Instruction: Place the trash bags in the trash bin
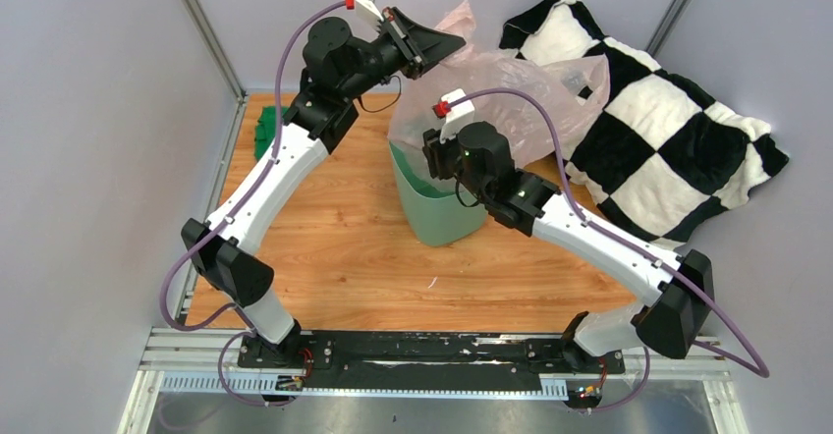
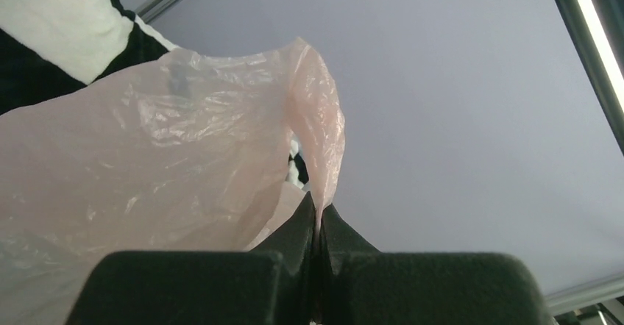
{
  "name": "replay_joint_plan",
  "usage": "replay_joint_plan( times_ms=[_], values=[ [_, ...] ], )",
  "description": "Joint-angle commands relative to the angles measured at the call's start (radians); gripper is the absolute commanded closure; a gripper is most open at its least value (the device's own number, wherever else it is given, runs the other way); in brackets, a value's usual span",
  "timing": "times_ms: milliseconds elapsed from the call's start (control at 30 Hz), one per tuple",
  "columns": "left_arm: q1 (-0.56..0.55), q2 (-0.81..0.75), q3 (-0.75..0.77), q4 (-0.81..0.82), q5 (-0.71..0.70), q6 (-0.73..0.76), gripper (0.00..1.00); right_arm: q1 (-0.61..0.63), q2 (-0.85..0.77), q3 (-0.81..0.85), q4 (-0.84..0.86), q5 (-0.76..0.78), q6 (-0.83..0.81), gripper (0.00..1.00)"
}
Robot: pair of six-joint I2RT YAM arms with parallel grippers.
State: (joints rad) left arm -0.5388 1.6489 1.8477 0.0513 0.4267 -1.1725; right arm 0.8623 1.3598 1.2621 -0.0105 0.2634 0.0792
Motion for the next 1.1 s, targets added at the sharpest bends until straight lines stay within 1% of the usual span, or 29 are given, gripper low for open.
replay_joint_plan(
  times_ms=[0, 200, 300, 433, 500, 600, 700, 833, 967, 1067],
  values=[
    [0.003, 0.014, 0.011, 0.008, 0.023, -0.016, 1.0, -0.035, 0.019, -0.018, -0.155, 0.124, 0.02, 0.57],
    [0.009, -0.024, -0.07, 0.008, -0.012, 0.022, 1.0, -0.039, -0.012, -0.016, -0.261, 0.121, 0.016, 0.58],
    [0.02, -0.064, -0.139, 0.007, -0.029, 0.045, 1.0, -0.038, -0.046, 0.001, -0.29, 0.025, 0.003, 0.58],
    [0.043, -0.116, -0.218, 0.007, -0.038, 0.077, 1.0, -0.033, -0.082, 0.06, -0.331, -0.133, 0.002, 0.5],
    [0.06, -0.142, -0.251, 0.007, -0.039, 0.087, 1.0, -0.027, -0.097, 0.108, -0.354, -0.186, 0.009, 0.46],
    [0.09, -0.182, -0.295, 0.007, -0.032, 0.097, 1.0, -0.024, -0.114, 0.172, -0.405, -0.217, 0.032, 0.42],
    [0.114, -0.215, -0.33, 0.006, -0.011, 0.103, 1.0, -0.024, -0.137, 0.216, -0.471, -0.186, 0.056, 0.38],
    [0.122, -0.254, -0.367, -0.025, 0.008, 0.133, 1.0, -0.024, -0.2, 0.231, -0.559, -0.095, 0.091, 0.31],
    [0.123, -0.296, -0.349, -0.195, -0.038, 0.239, 1.0, -0.025, -0.277, 0.224, -0.651, 0.023, 0.126, 0.28],
    [0.125, -0.334, -0.32, -0.337, -0.108, 0.328, 1.0, -0.025, -0.35, 0.171, -0.688, 0.081, 0.151, 0.26]
  ],
)
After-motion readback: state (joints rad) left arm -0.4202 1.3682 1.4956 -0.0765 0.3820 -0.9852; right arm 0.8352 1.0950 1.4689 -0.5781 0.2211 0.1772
